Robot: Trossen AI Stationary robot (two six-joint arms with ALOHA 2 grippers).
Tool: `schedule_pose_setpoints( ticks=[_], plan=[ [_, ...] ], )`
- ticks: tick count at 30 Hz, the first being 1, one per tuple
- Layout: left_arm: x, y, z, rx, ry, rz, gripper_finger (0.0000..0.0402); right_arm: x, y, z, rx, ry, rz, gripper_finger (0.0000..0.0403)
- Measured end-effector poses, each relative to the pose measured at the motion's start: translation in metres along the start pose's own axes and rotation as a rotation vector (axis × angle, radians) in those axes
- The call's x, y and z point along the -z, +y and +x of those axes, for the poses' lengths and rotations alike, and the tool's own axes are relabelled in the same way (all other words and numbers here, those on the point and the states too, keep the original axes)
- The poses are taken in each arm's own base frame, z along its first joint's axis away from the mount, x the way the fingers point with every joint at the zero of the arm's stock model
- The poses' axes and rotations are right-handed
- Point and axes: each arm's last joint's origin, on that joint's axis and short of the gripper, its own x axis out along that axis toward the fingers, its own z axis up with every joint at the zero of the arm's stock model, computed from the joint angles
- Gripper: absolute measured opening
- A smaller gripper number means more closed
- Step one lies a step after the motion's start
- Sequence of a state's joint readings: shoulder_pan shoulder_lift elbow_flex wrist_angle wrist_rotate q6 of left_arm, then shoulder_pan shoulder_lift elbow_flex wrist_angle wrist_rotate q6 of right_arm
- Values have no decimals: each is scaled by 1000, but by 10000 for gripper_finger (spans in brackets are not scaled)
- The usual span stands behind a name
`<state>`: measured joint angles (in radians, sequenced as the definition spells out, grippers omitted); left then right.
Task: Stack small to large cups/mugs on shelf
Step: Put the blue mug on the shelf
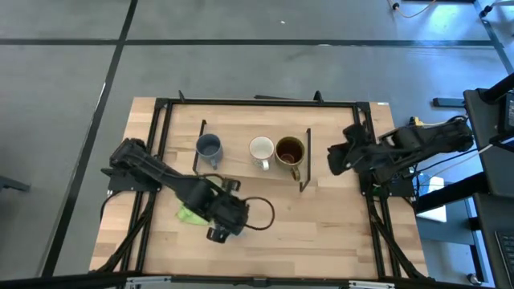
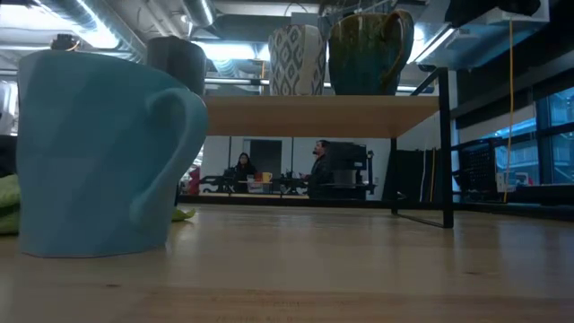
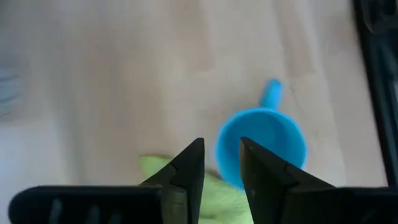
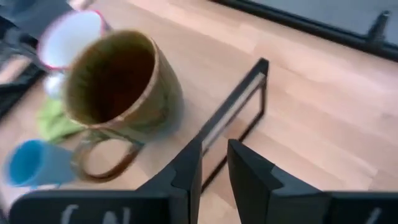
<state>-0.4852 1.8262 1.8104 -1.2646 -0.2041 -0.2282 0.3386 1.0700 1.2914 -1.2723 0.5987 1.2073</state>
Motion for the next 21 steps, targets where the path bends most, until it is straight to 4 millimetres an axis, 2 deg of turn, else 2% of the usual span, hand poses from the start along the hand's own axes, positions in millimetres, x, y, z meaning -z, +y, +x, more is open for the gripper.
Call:
schedule_pose_setpoints(
  ticks=[3, 5, 9, 11, 13, 15, 18, 21],
  plan=[
    [8, -3, -38, -103, -52, -100, 91, -3, -2, -15, -79, 11, 3, 76],
    [17, -12, -66, -125, -125, -154, 90, -2, 5, -24, -154, 44, -13, 62],
    [37, -40, -101, -141, -292, -177, 90, 13, 38, -35, -423, 127, -132, 13],
    [48, -50, -115, -160, -369, -196, 90, 24, 59, -41, -561, 139, -164, 7],
    [56, -56, -125, -150, -412, -219, 90, 37, 80, -44, -661, 140, -175, 16],
    [62, -62, -130, -132, -427, -241, 90, 52, 101, -40, -703, 149, -179, 30],
    [66, -66, -132, -120, -427, -245, 90, 83, 131, -18, -676, 201, -224, 50],
    [70, -69, -123, -97, -360, -262, 90, 116, 154, 9, -649, 337, -238, 65]
  ],
)
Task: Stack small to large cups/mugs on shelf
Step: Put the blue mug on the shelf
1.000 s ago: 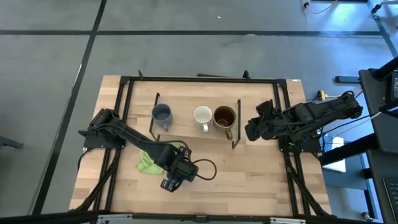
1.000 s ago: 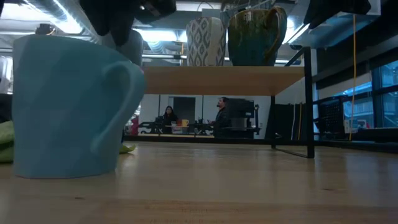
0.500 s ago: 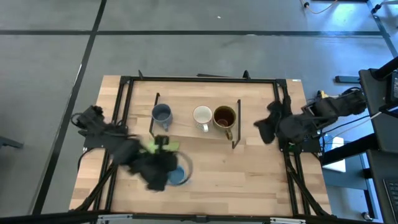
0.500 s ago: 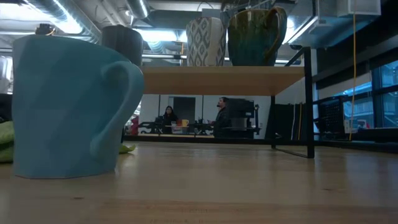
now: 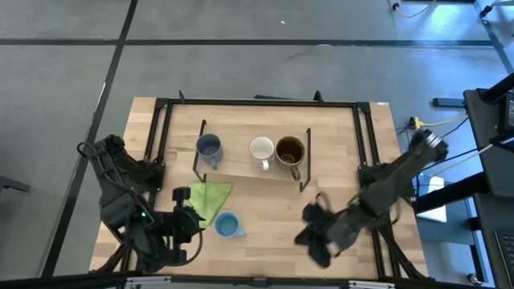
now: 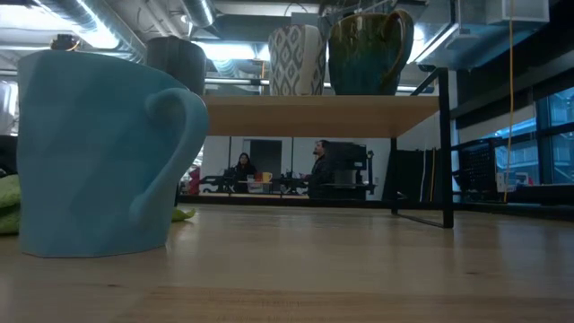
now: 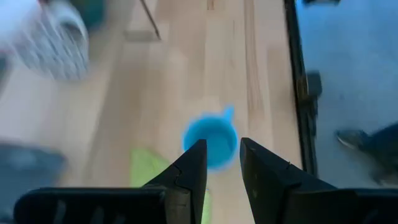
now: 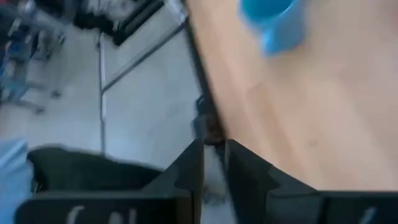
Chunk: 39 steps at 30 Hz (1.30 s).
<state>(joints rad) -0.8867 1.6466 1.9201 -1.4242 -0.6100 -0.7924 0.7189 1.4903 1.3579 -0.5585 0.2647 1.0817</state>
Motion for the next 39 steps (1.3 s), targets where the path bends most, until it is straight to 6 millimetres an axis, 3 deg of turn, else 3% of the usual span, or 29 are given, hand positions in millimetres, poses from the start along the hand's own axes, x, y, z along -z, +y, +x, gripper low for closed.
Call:
schedule_pose_setpoints(
  ticks=[4, 9, 17, 26, 32, 39],
  plan=[
    [20, -10, 17, -3, 106, -101, 90, 13, 9, 48, -78, 44, 23, 75],
    [55, -36, 34, -6, 85, -231, 90, 21, 13, 76, -89, -13, 53, 62],
    [108, -66, 55, 33, -73, -506, 90, 25, 14, 103, -111, -107, 109, 6],
    [155, -67, 105, 73, -35, -643, 89, 23, 6, 127, -91, -190, 280, 4],
    [164, -58, 120, 22, -129, -727, 89, 22, -7, 154, -79, -228, 430, 2],
    [151, -50, 134, 7, -71, -792, 89, 21, -29, 181, -5, -227, 533, 2]
  ],
)
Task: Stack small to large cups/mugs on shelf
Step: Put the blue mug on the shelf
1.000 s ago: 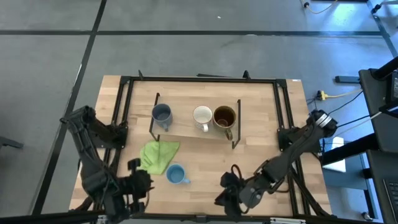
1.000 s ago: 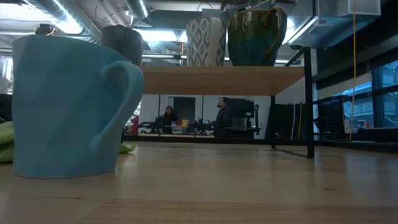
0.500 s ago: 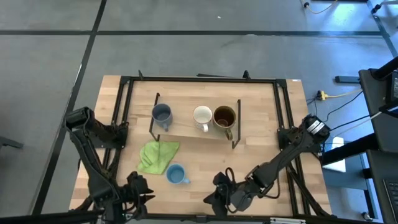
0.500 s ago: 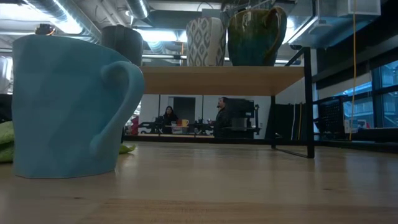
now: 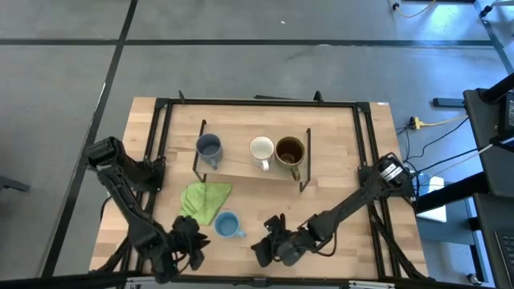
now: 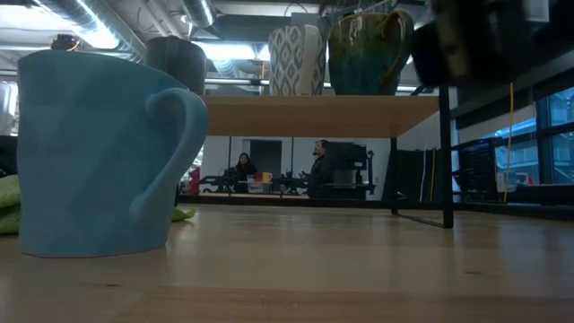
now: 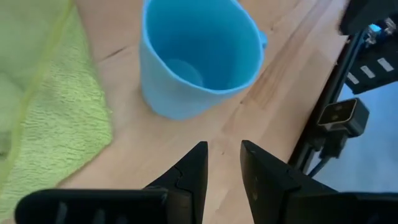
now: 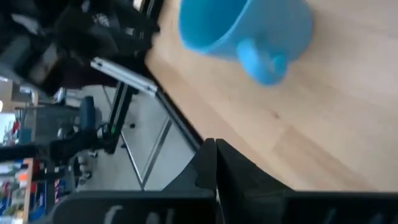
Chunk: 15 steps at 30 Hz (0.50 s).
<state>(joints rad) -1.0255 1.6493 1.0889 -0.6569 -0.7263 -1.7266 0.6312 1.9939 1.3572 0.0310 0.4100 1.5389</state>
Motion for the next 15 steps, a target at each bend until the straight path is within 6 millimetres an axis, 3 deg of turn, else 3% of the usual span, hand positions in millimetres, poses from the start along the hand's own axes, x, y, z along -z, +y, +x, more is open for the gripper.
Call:
schedule_pose_setpoints(
  ticks=[9, 15],
  plan=[
    [-11, -2, 10, -27, 41, -39, 89, -23, -11, 9, 103, -130, -12, 1],
    [-18, -1, 16, -52, 41, -75, 89, -26, -22, 10, 200, -136, -6, 0]
  ],
)
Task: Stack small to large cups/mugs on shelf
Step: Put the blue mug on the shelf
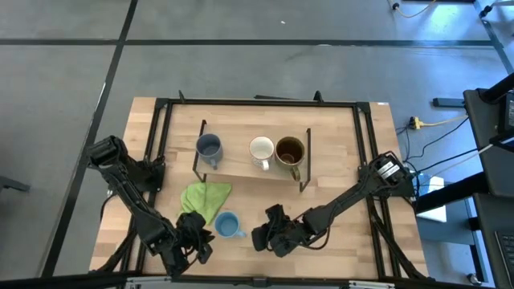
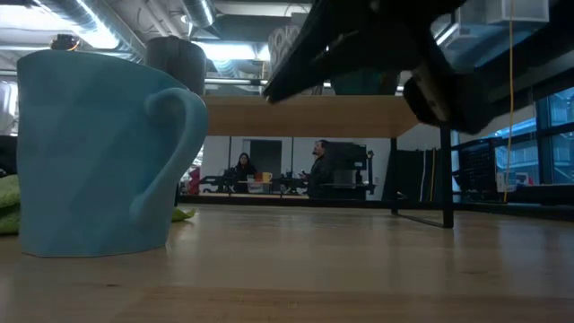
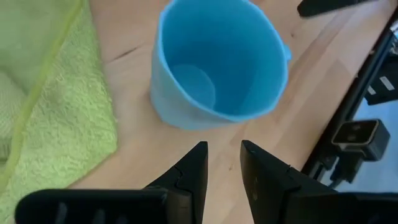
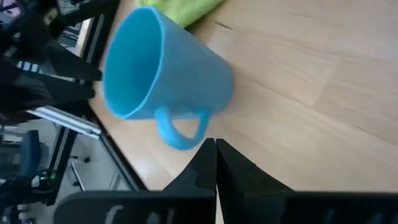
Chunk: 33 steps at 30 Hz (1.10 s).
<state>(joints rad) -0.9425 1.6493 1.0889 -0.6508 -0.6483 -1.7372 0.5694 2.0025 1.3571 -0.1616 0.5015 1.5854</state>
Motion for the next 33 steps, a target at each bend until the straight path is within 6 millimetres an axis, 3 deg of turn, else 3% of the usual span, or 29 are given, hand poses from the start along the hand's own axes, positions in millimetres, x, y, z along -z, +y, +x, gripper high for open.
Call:
schedule_pose_setpoints(
  ticks=[12, 21, 27, 33],
  plan=[
    [-10, 1, 8, -48, 28, 30, 89, 8, -2, 34, -124, 65, 42, 0],
    [-10, 6, 8, -95, 79, 54, 89, 5, -2, 36, -120, 19, 21, 0],
    [3, 24, 12, -138, 113, -4, 89, -2, -3, 39, -112, -7, 0, 0],
    [7, 27, 15, -100, 82, -20, 89, -3, -2, 39, -122, 15, 1, 0]
  ],
)
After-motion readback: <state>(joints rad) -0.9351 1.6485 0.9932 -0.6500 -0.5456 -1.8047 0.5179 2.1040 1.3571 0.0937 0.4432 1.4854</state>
